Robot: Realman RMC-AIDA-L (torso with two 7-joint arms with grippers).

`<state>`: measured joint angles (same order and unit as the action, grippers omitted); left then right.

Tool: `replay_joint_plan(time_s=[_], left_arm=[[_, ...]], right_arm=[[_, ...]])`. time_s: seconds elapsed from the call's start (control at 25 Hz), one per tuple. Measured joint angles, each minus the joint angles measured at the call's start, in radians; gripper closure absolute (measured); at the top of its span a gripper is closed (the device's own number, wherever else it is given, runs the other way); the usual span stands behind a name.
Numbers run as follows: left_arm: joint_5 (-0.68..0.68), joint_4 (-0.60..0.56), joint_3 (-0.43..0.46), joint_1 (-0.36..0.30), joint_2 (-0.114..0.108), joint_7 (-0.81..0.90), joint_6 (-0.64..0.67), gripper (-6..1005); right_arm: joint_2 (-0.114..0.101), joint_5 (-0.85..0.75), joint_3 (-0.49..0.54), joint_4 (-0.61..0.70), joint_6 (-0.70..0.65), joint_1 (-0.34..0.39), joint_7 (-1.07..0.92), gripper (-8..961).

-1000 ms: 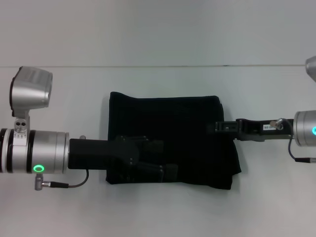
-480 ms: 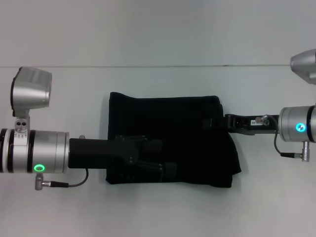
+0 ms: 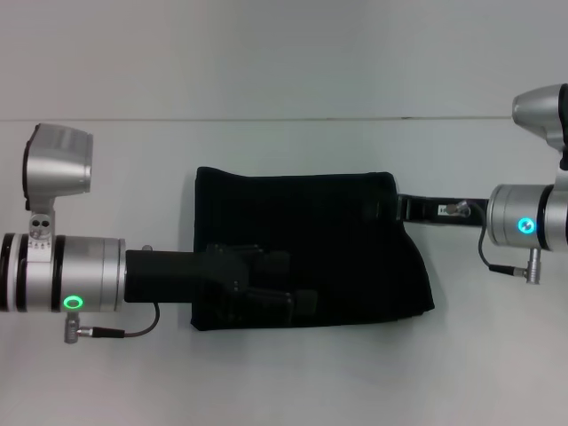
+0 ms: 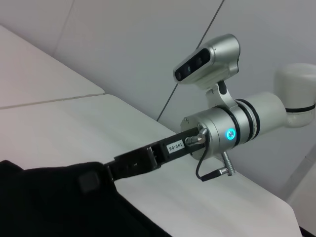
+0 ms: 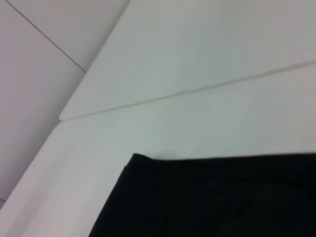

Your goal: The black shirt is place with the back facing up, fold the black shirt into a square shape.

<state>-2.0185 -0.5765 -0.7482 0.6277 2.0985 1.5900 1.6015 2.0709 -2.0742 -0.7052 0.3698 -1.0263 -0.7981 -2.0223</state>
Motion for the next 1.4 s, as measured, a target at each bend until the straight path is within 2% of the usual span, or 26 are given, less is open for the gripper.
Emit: replay_joint_plan(time_s=[0.36,0.56,1.12,1.4], left_arm=[[0.007,0.0,0.001,-0.001,0.0,0.027,0.004,48],[0.009,0.008,0.008,0.0,0.004,0.028,0.008,48],[0.009,0.036,0.012,-0.003,0.008,0.043,-0.011,48],[0.009,0.037,0.013,-0.003,0.008,0.055,-0.027,48]], right_arm=[[-0.02,0.0,-0.01,0.028,0.001,-0.007,0.014,898],[-0.031,-0.001,-0.033,0.021,-0.001,-0.009,0.009,890],[-0.04,-0.004,-0.081,0.002,0.07,0.003,-0.003,867],[-0.06,-0.004,-0.081,0.006,0.074,0.007,-0.053,710]])
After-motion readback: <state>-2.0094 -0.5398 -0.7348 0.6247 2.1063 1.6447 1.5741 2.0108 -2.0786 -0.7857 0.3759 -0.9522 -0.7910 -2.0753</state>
